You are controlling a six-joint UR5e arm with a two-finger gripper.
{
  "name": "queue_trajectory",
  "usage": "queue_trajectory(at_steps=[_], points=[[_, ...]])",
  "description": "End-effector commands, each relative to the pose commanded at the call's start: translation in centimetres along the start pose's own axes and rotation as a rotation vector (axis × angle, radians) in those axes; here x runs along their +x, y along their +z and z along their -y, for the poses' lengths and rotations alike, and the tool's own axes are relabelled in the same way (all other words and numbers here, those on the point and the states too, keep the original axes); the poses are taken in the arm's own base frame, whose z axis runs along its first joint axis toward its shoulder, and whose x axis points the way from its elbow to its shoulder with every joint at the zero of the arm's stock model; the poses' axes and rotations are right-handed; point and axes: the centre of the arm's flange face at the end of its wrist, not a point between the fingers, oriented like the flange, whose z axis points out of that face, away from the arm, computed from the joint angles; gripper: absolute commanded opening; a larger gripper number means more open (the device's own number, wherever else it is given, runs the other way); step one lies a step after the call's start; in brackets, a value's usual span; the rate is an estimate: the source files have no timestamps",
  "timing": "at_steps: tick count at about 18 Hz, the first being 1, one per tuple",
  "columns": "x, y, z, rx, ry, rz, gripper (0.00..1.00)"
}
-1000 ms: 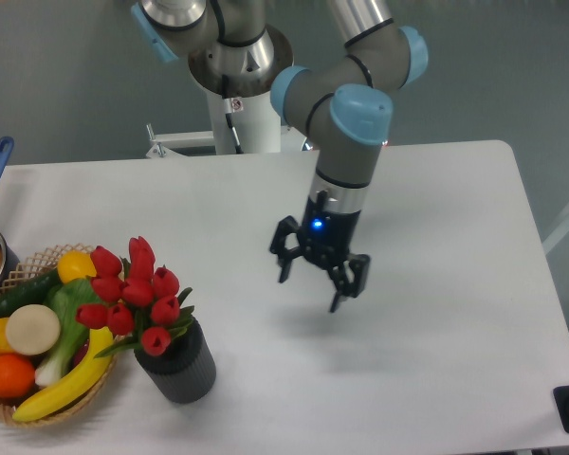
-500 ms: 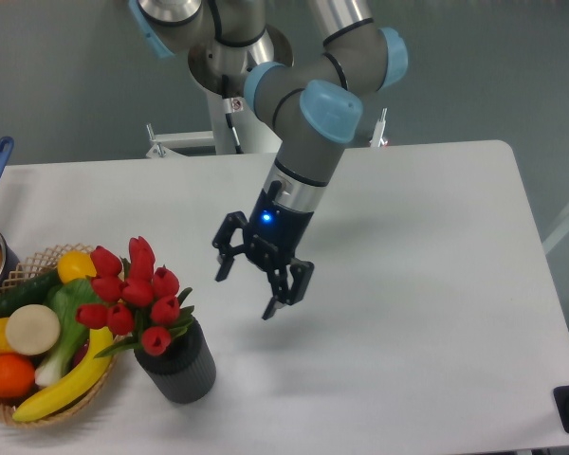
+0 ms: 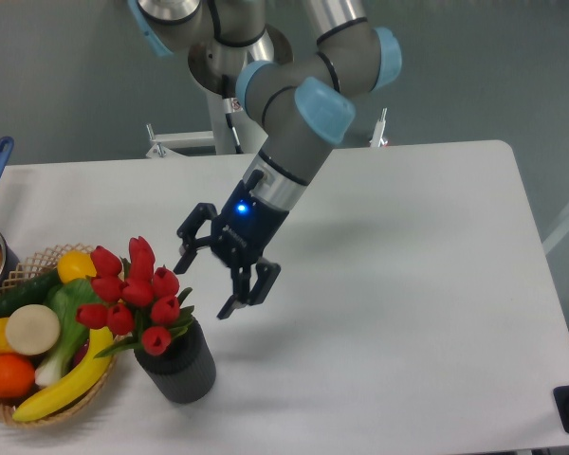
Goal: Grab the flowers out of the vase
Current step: 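Move the open gripper toward the red tulips in the black vase, then close the gripper around the tulip stems above the vase rim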
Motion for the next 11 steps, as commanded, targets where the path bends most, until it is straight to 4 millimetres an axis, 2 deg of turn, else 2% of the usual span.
queue_trajectory(at_steps=[11], points=[[-0.6,3.0,-0.1,0.054,-0.006,-0.066,1.00]])
